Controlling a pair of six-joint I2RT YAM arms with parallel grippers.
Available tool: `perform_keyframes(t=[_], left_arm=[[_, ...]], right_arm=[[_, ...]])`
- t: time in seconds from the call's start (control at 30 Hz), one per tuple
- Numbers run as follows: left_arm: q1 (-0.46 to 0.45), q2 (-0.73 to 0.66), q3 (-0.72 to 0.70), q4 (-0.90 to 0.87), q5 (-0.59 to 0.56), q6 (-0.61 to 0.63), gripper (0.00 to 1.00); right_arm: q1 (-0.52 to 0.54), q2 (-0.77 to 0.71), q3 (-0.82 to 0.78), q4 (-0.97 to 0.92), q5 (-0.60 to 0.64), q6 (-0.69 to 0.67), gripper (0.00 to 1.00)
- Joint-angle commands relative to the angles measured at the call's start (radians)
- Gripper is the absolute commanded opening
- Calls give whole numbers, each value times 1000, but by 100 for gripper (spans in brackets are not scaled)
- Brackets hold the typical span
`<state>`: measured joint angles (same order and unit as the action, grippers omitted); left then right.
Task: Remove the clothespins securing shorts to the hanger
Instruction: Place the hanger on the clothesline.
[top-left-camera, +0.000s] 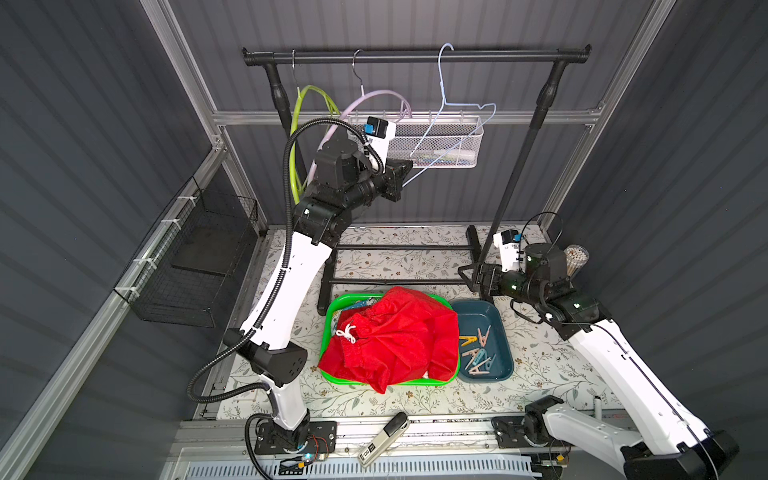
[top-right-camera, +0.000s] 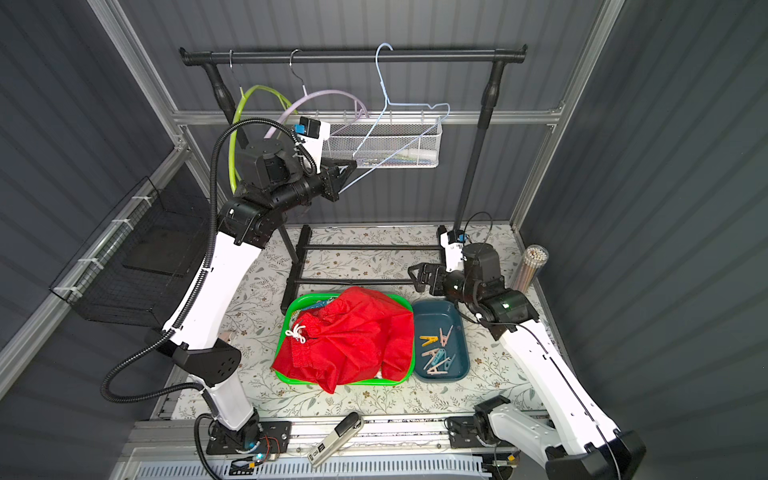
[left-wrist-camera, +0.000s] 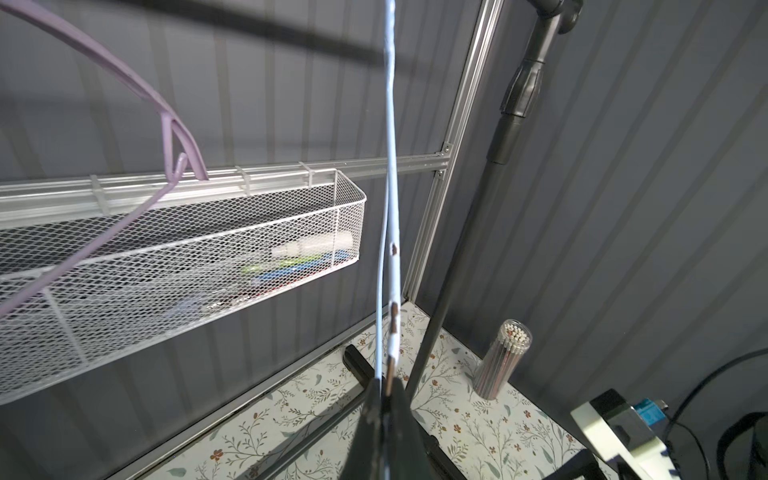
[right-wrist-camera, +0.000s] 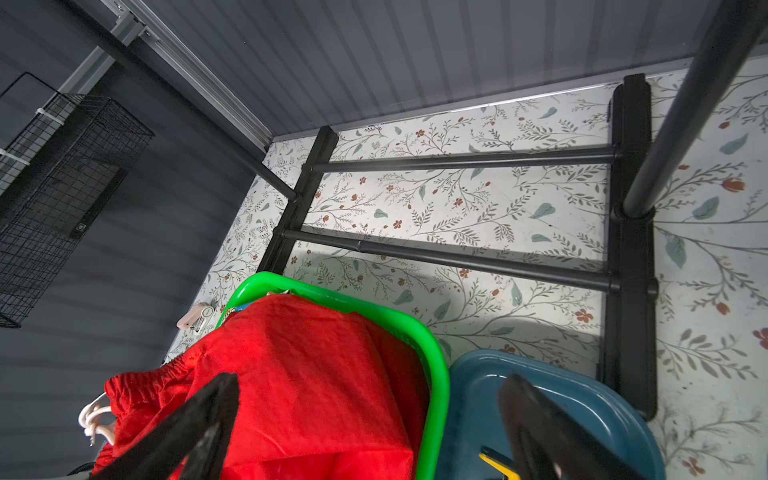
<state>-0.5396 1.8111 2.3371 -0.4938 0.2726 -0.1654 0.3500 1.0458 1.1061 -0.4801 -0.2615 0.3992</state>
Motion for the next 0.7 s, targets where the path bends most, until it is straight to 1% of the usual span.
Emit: perform_keyframes(t=[0.0,0.07,0.13,0.27,0.4,0.5,0.67], left_arm=[[3,-12,-20,7,34,-32,0],[3,-35,-61,29,26,-33,1],[3,-61,-104,47,21,-33,4],[3,-102,-165,66,5,-22,4],[3,-123,-184,61,-6,-9,4],[3,-133,-195,61,-6,-3,5],[3,-130,-199,48,-3,-1,6]], right_arm=[[-4,-13,-6,6,6,-10,99],[-5,-13,-5,6,5,-10,99],[-5,-11,-2,4,3,-8,99],[-6,2,10,1,-9,-4,99],[-5,12,17,8,-21,13,99],[-5,19,17,15,-29,22,99],[-6,32,23,10,-31,20,99]])
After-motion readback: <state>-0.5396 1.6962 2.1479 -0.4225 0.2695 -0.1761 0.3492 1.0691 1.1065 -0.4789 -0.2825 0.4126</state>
